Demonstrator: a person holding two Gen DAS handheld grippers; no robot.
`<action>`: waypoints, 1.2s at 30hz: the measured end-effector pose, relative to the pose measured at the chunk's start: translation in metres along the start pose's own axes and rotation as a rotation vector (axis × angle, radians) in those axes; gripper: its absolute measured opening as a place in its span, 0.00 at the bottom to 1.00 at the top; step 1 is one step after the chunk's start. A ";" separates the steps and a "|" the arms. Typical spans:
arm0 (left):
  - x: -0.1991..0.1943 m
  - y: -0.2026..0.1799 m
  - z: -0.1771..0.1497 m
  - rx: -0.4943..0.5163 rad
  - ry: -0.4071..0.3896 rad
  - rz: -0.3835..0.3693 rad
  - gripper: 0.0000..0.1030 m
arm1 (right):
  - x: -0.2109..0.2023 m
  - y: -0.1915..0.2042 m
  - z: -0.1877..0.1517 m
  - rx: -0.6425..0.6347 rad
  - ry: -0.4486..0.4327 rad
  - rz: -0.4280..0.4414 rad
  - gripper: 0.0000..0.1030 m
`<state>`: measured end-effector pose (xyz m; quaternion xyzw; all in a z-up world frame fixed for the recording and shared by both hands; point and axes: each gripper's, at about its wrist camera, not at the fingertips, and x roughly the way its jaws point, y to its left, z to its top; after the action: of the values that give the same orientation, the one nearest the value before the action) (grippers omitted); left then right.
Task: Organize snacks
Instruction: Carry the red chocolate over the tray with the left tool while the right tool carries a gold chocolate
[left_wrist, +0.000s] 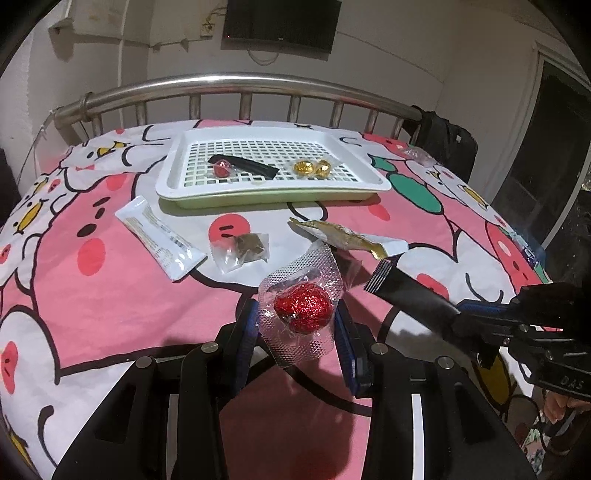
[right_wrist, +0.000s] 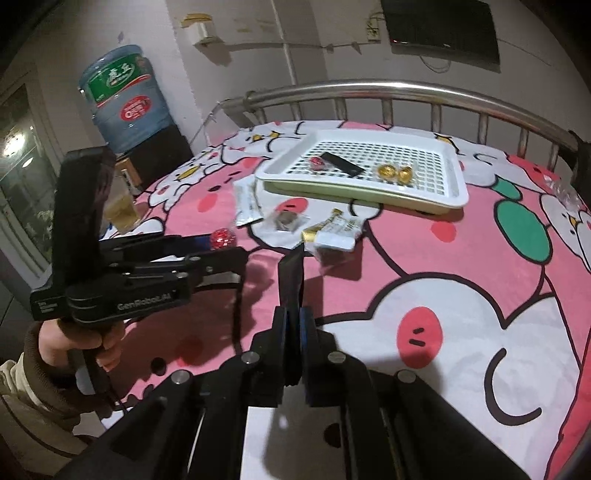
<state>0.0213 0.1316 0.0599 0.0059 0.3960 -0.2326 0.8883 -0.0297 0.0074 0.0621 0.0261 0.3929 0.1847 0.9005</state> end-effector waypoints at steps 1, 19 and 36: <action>-0.001 0.000 0.000 0.000 -0.003 0.000 0.36 | -0.001 0.003 0.000 -0.004 -0.002 0.010 0.08; -0.023 0.001 0.012 -0.006 -0.065 -0.009 0.36 | -0.019 0.012 0.016 -0.022 -0.076 0.019 0.08; -0.030 -0.005 0.040 0.007 -0.124 -0.018 0.36 | -0.032 -0.007 0.045 0.011 -0.162 0.004 0.08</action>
<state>0.0302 0.1320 0.1098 -0.0089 0.3396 -0.2421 0.9089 -0.0148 -0.0059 0.1143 0.0464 0.3198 0.1817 0.9287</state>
